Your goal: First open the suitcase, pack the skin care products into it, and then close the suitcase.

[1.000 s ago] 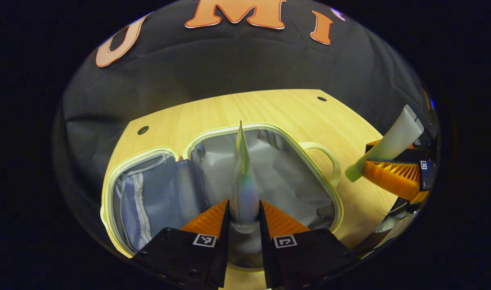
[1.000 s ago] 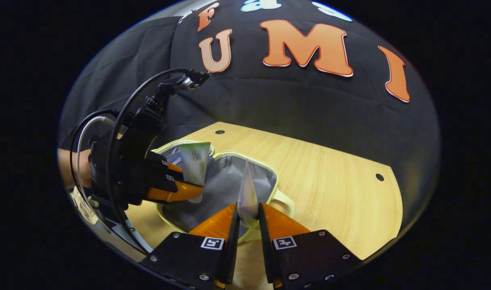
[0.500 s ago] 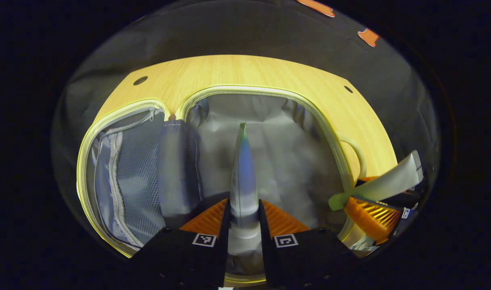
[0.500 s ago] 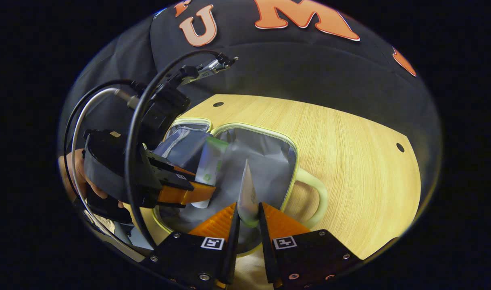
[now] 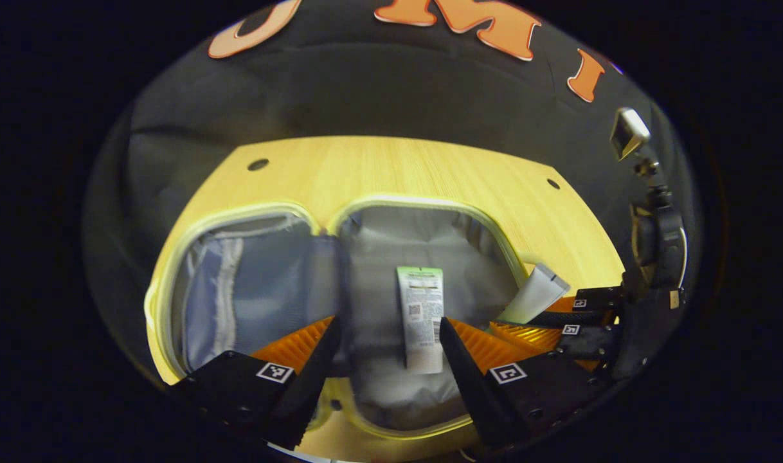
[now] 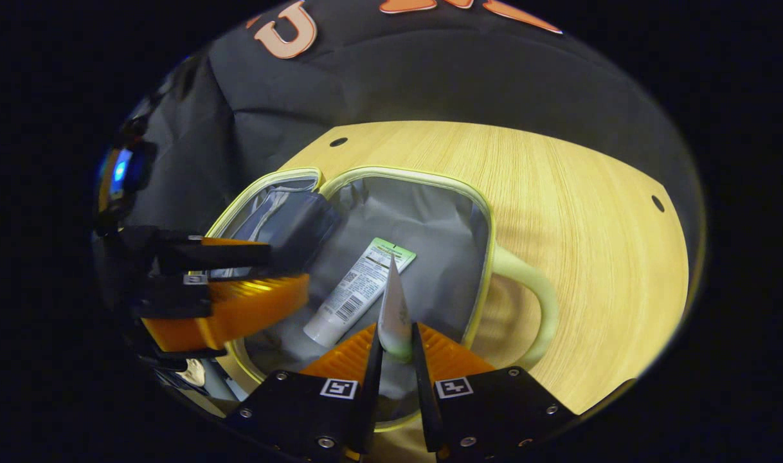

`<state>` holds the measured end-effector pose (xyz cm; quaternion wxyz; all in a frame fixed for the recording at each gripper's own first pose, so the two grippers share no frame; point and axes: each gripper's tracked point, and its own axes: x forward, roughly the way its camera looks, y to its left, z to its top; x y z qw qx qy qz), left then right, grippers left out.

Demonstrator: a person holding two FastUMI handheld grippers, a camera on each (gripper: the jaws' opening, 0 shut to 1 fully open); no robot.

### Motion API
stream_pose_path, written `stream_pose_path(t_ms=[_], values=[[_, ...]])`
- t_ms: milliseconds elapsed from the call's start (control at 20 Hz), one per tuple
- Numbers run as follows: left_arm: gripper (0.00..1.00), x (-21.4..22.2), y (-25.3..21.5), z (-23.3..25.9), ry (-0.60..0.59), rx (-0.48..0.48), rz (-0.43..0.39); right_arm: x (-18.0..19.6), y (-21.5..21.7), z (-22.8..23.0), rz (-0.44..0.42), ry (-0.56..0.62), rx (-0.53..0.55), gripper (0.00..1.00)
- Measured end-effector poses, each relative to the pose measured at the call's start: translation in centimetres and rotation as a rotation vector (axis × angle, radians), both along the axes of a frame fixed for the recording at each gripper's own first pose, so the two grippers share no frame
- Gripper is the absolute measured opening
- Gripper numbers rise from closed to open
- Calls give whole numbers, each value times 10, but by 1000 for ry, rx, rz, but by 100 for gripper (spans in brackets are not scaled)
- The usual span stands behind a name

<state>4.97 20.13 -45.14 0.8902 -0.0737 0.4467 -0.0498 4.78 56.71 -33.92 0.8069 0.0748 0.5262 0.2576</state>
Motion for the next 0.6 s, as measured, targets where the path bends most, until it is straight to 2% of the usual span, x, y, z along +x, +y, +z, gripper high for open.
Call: stream_pose_path(t_ms=[100, 200, 300, 450, 600], values=[[96, -4, 36, 27, -91, 14, 83, 1, 5, -6, -6, 39, -2, 30], [96, -17, 68, 37, -112, 10, 155, 2, 9, -11, -30, 60, -8, 31], [96, -35, 122, 35, -104, 18, 258, 3, 9, -14, -54, 73, -25, 33], [96, -55, 183, 22, -109, 48, 347, 3, 10, -9, -71, 72, -17, 41], [96, -69, 247, 13, -107, 48, 438, 5, 4, 6, -77, -22, -41, 53]])
